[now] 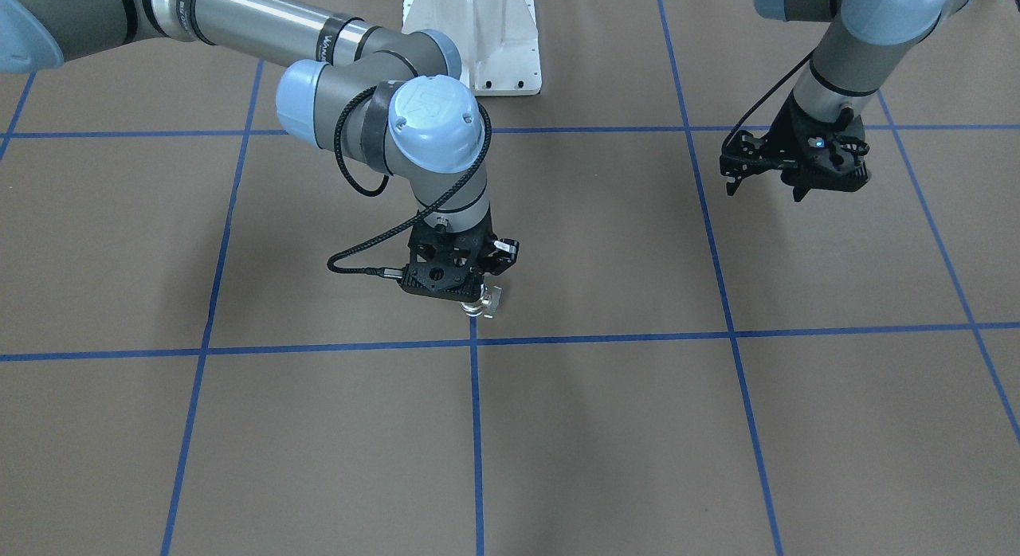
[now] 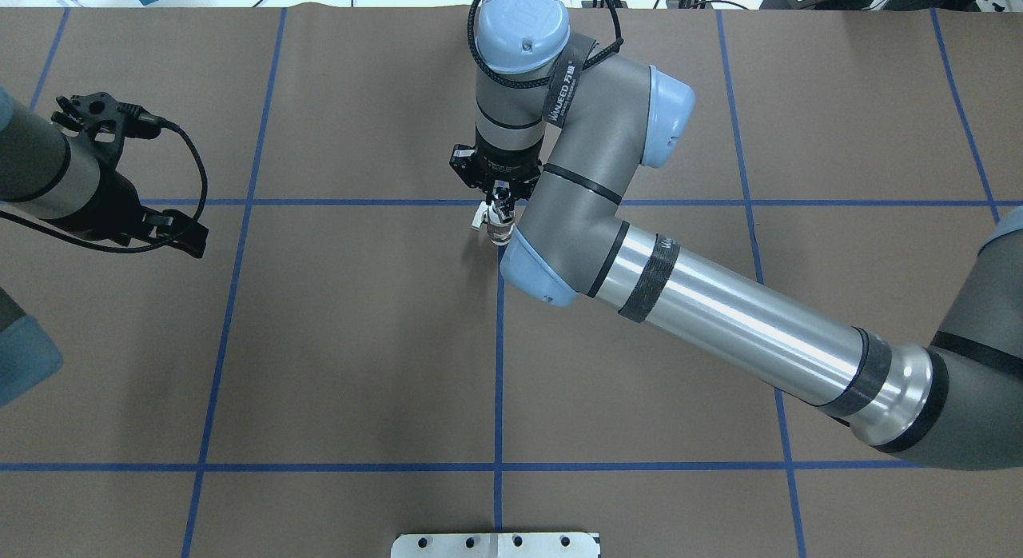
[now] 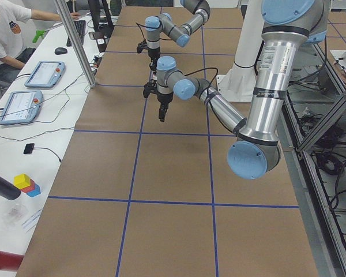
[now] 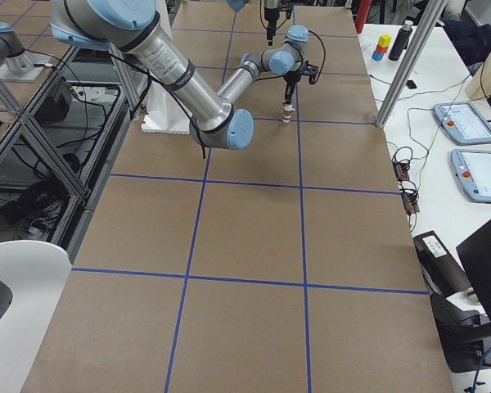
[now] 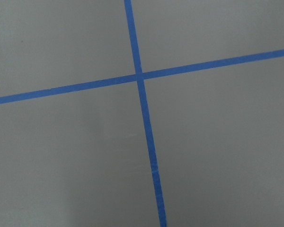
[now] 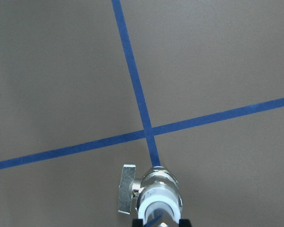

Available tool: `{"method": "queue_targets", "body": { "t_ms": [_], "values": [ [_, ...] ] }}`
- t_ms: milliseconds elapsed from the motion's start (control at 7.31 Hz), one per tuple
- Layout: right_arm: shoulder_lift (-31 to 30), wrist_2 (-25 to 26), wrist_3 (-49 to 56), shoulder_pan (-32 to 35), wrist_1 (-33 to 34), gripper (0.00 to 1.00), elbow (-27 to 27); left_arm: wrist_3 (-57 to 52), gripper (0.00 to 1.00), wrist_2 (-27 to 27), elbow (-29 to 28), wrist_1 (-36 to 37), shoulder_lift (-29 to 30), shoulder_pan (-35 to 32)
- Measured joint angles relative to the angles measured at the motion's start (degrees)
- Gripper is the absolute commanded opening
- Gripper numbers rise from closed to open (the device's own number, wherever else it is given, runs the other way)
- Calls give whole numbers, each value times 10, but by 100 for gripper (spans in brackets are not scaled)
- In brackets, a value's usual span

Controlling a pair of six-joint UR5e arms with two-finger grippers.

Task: Assemble PPR valve and pipe with both arms
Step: 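Press and twist the fitting into the valve with the right gripper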

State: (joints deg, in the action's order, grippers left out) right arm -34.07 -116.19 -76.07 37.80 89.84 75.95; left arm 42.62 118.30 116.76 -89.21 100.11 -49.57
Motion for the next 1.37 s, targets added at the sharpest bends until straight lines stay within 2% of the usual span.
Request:
{"method": "queue_targets", "body": {
  "t_ms": [137, 1095, 1368],
  "values": [
    [0, 0, 1, 0, 0, 46, 0, 0, 99, 0, 0, 0, 0, 0],
    [-1, 0, 0, 0, 0, 46, 0, 0, 99, 0, 0, 0, 0, 0],
    [-1, 0, 0, 0, 0, 58, 0, 0, 99, 1, 0, 1, 1, 0]
  ]
}}
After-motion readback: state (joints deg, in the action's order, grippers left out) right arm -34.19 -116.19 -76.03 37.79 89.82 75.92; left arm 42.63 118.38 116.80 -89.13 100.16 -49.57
